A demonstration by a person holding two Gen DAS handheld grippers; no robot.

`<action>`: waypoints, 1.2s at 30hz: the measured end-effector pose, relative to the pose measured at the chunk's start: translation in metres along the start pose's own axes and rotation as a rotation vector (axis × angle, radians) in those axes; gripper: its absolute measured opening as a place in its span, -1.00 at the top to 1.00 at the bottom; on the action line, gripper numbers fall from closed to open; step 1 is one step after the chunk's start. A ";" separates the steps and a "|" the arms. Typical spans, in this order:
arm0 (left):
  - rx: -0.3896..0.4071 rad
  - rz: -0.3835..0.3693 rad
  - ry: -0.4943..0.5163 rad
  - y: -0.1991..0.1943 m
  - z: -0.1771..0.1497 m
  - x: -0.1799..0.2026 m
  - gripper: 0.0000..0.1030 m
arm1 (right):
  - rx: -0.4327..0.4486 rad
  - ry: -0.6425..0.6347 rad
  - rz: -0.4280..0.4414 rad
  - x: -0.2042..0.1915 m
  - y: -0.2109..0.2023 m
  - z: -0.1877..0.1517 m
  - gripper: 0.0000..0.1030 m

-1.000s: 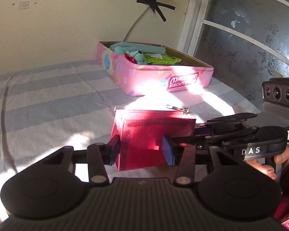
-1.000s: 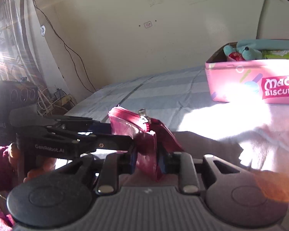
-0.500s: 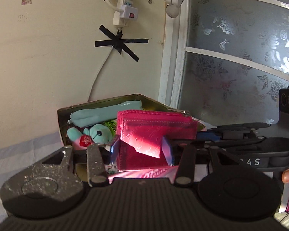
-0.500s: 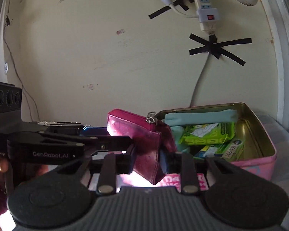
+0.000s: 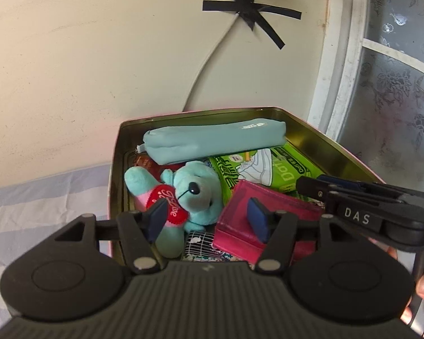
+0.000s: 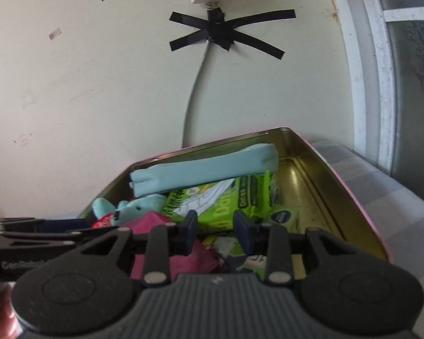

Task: Organize objects
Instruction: 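Carry the pink wallet into the tin with both grippers, then open both grippers to release the wallet in the tin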

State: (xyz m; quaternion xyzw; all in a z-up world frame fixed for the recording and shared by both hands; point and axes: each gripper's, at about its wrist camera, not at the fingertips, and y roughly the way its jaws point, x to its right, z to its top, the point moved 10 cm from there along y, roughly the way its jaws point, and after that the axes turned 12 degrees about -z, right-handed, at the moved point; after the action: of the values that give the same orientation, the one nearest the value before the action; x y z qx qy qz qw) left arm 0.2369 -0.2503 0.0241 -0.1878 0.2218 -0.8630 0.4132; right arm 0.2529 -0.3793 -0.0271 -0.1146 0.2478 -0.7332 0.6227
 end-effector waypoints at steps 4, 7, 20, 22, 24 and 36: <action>0.002 0.023 0.001 -0.012 0.001 0.006 -0.30 | -0.005 0.054 -0.006 0.008 -0.004 -0.001 0.41; 0.017 0.046 0.023 -0.029 -0.001 0.010 -0.30 | 0.030 0.078 -0.003 0.013 -0.027 0.003 0.40; 0.052 0.092 0.060 -0.094 -0.039 0.022 -0.35 | 0.064 0.137 0.033 0.009 -0.107 -0.027 0.31; 0.049 0.096 0.063 -0.098 -0.046 0.023 -0.35 | 0.058 0.139 0.034 0.006 -0.114 -0.035 0.30; 0.043 0.095 0.058 -0.102 -0.054 0.022 -0.35 | 0.054 0.137 0.030 0.004 -0.121 -0.043 0.28; 0.006 0.113 0.019 -0.111 -0.094 0.017 -0.45 | -0.025 0.080 -0.004 -0.005 -0.142 -0.098 0.08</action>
State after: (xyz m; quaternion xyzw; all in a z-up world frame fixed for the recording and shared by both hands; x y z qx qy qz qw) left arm 0.1094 -0.1802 0.0082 -0.1655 0.2335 -0.8408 0.4595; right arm 0.0856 -0.3387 -0.0375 -0.0934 0.2814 -0.7355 0.6092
